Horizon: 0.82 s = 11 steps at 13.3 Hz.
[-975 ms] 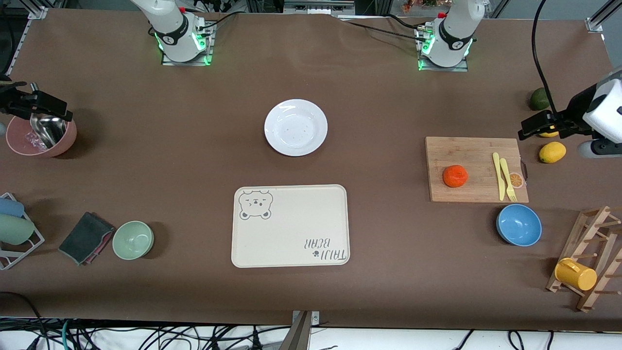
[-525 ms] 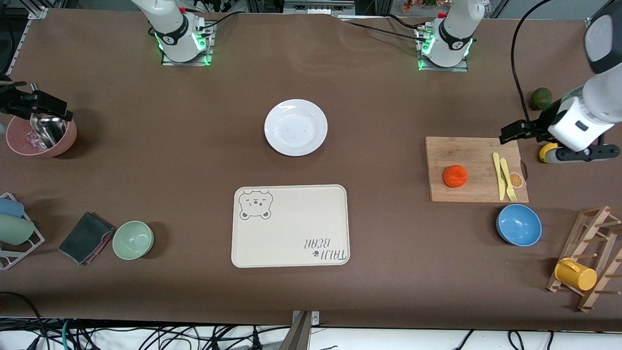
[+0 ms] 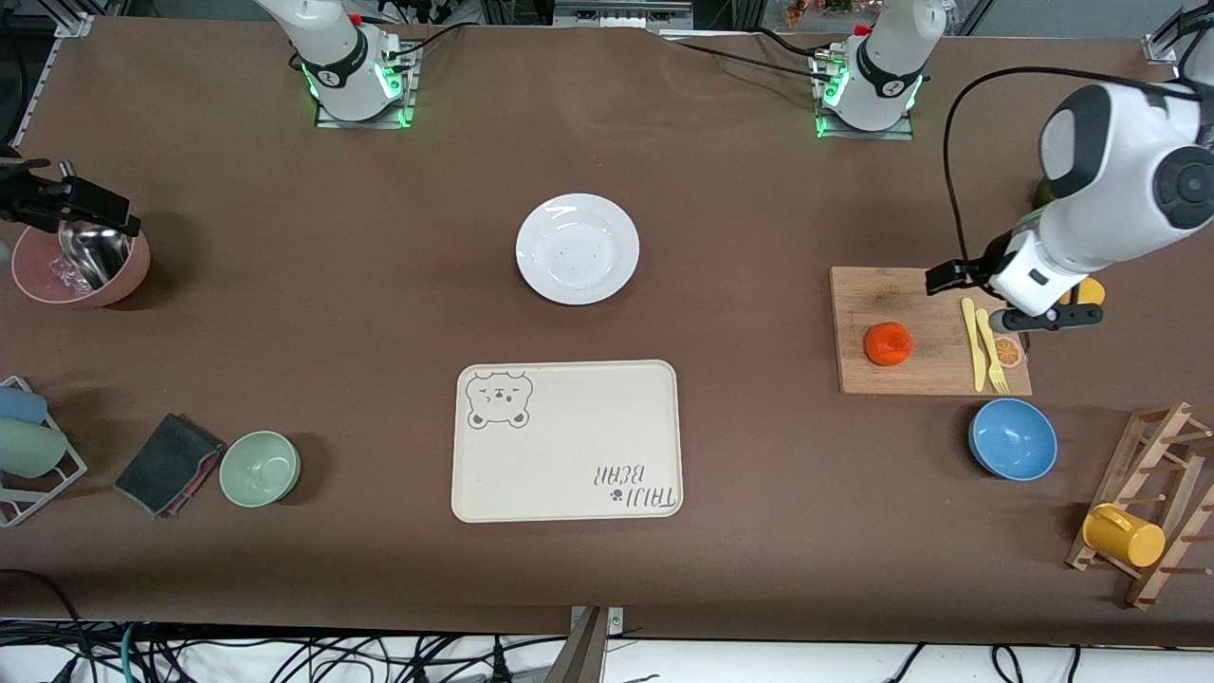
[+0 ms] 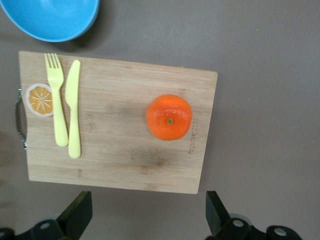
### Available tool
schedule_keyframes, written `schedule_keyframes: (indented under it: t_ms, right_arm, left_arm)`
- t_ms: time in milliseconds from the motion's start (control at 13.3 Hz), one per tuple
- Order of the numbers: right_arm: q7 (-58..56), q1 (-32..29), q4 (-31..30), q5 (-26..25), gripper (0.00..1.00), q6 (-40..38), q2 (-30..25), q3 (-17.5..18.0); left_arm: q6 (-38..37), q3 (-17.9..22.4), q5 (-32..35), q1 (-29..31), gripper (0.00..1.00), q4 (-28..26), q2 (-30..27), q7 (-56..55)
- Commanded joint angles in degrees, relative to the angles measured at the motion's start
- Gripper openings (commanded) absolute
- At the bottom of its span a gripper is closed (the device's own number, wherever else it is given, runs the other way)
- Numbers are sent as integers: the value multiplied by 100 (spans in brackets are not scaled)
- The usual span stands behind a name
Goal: Place orange and plate with both arms
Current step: 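Move the left gripper over the orange on the cutting board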
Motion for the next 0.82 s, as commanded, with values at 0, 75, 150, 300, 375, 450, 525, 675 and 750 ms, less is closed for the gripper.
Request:
schedule_keyframes:
  t_ms: [0, 75, 150, 300, 375, 450, 525, 675, 750]
  right_arm:
    - [-43, -13, 118, 21, 100, -116, 1, -3]
    - [-43, -13, 118, 21, 100, -116, 1, -3]
    - [-52, -13, 109, 21, 100, -116, 1, -3]
    - [-43, -13, 109, 13, 100, -116, 1, -3]
    - [-52, -13, 118, 13, 100, -116, 1, -3]
    - [-52, -13, 118, 13, 100, -116, 1, -3]
    - [-52, -13, 118, 13, 100, -116, 1, -3]
    - [-52, -13, 109, 21, 100, -116, 1, -12]
    - [-52, -13, 118, 21, 100, -116, 1, -12]
  left_arm:
    - [679, 40, -11, -166, 100, -484, 142, -76]
    - [873, 49, -90, -237, 100, -581, 299, -119]
    - [1101, 40, -178, -246, 100, -625, 431, -189]
    - [1321, 40, -205, -395, 100, -626, 642, -391]
    - [1514, 49, -205, -413, 100, -635, 757, -479]
    - [1638, 49, -196, -413, 100, -626, 906, -480]
    - [1778, 49, -196, -413, 100, -617, 1073, -480]
    - [2147, 110, -161, -413, 100, -626, 1285, -436]
    - [2184, 119, -161, -413, 100, -617, 1337, -436]
